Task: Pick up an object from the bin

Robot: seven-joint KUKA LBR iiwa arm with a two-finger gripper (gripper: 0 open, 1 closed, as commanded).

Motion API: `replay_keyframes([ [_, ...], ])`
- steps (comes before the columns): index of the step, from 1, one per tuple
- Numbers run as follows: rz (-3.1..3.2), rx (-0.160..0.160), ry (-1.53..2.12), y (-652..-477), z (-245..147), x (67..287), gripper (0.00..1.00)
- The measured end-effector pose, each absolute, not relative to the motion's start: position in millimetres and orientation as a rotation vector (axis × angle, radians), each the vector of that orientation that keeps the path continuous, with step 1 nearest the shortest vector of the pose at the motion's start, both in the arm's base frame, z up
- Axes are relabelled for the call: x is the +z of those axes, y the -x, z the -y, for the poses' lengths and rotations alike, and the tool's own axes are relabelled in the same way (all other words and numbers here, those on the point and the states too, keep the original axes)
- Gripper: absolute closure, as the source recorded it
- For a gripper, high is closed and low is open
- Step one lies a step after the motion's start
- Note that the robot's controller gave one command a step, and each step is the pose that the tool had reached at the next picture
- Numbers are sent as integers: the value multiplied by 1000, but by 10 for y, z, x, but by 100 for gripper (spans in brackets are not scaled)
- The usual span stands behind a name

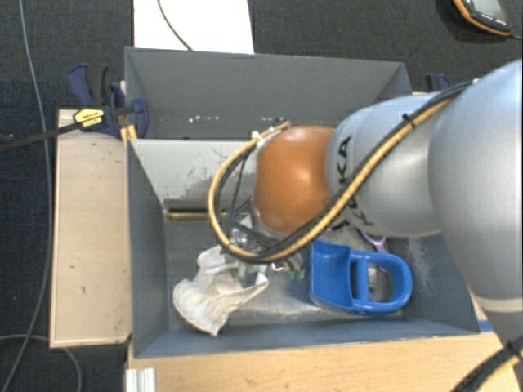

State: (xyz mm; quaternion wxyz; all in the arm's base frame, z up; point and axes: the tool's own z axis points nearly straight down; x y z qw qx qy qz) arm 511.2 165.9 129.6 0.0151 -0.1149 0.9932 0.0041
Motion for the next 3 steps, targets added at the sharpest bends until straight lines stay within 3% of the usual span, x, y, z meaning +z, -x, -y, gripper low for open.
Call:
replay_keyframes([
  [1, -3100, 9, 390, -5098, -1605, 2232, 100],
  [2, -3093, 10, 404, -5232, -1596, 2904, 100],
  [3, -3103, 9, 386, -5541, -1597, 2211, 100],
])
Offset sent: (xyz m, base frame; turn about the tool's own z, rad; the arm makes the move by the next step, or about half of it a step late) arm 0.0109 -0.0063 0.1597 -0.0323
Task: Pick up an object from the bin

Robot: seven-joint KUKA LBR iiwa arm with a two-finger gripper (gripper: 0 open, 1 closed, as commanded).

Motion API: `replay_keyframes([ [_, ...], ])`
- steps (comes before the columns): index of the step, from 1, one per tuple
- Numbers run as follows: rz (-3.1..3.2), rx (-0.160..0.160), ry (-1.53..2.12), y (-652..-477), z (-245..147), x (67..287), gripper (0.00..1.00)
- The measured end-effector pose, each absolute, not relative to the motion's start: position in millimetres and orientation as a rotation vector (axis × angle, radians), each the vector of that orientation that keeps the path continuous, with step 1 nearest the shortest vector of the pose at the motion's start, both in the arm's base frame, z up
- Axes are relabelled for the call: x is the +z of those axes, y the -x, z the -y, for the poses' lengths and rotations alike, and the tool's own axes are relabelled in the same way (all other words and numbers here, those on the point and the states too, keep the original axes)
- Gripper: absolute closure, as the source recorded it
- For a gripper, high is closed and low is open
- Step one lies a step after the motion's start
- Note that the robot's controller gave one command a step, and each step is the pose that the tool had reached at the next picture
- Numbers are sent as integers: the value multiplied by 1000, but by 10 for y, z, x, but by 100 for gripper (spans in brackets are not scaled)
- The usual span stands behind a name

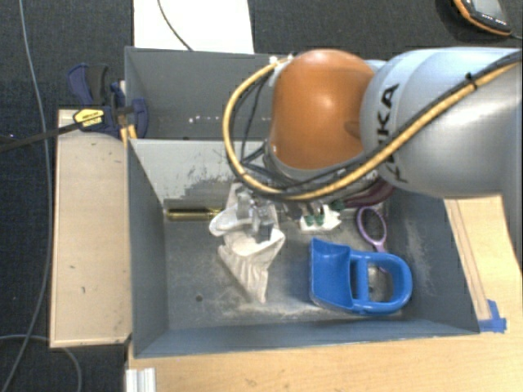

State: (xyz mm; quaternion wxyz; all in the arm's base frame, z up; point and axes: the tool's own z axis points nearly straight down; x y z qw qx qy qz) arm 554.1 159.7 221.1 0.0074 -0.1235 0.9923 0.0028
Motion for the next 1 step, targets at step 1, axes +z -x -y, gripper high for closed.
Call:
replay_keyframes([
  [1, -3067, 11, 530, -4804, -1626, 2170, 100],
])
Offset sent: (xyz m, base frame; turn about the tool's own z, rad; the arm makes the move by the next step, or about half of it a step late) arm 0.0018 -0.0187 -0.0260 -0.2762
